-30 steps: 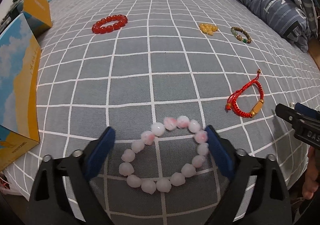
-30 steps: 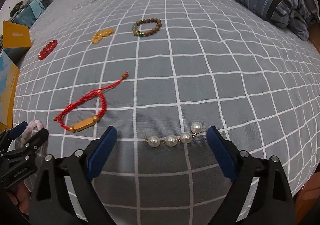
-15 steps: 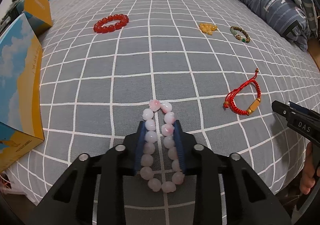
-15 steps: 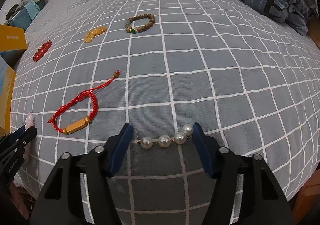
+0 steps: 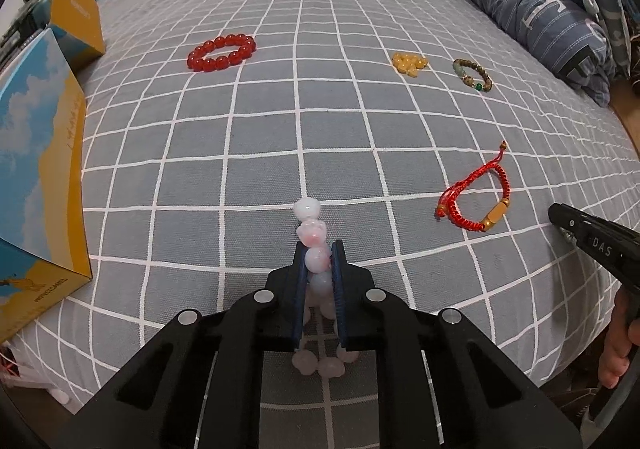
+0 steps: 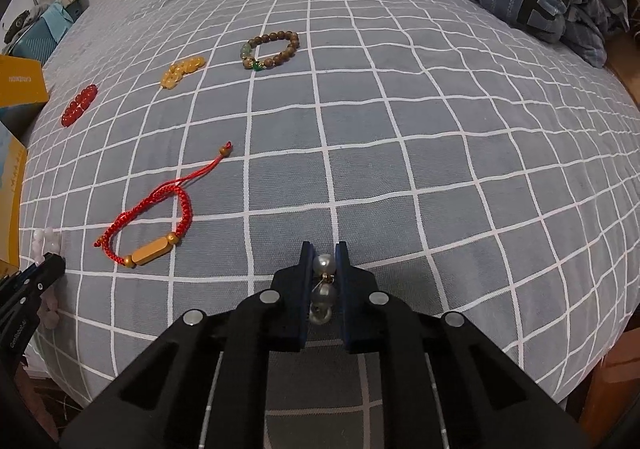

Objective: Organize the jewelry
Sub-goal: 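Grasp the pink-white bead bracelet with left tool while right tool grasps pearl strand, then lift both held items and carry them toward the white box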

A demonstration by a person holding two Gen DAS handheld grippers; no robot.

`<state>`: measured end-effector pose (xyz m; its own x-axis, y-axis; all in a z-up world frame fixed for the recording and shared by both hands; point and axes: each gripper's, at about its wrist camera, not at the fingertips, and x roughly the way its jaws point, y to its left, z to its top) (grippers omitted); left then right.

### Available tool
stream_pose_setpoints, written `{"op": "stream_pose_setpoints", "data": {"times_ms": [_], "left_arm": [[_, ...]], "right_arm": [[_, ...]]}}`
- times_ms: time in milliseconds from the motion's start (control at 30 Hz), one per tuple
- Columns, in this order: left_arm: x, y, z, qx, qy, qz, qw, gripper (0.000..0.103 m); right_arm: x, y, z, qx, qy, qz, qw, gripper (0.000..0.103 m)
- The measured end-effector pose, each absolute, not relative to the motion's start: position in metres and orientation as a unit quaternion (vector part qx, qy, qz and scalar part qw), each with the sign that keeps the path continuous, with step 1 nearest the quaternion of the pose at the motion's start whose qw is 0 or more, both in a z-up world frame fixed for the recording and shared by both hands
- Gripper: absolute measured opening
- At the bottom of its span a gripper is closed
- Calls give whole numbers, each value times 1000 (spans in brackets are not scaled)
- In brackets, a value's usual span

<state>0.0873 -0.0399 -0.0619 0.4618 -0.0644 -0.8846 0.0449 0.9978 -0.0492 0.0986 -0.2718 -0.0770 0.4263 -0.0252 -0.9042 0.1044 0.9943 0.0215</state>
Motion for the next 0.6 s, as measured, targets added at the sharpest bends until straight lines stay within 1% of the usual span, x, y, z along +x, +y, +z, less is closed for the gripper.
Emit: {"op": "stream_pose_setpoints", "data": {"times_ms": [267,600], "left_arm": [[85,-36,-58,-14,514,-33,857,12],[83,-32,-48,-21,502,-37,864,12]], "right_arm": [[96,-270,-71,34,528,-40,848,10],[93,-268,-55,41,502,-36,863,10]]}}
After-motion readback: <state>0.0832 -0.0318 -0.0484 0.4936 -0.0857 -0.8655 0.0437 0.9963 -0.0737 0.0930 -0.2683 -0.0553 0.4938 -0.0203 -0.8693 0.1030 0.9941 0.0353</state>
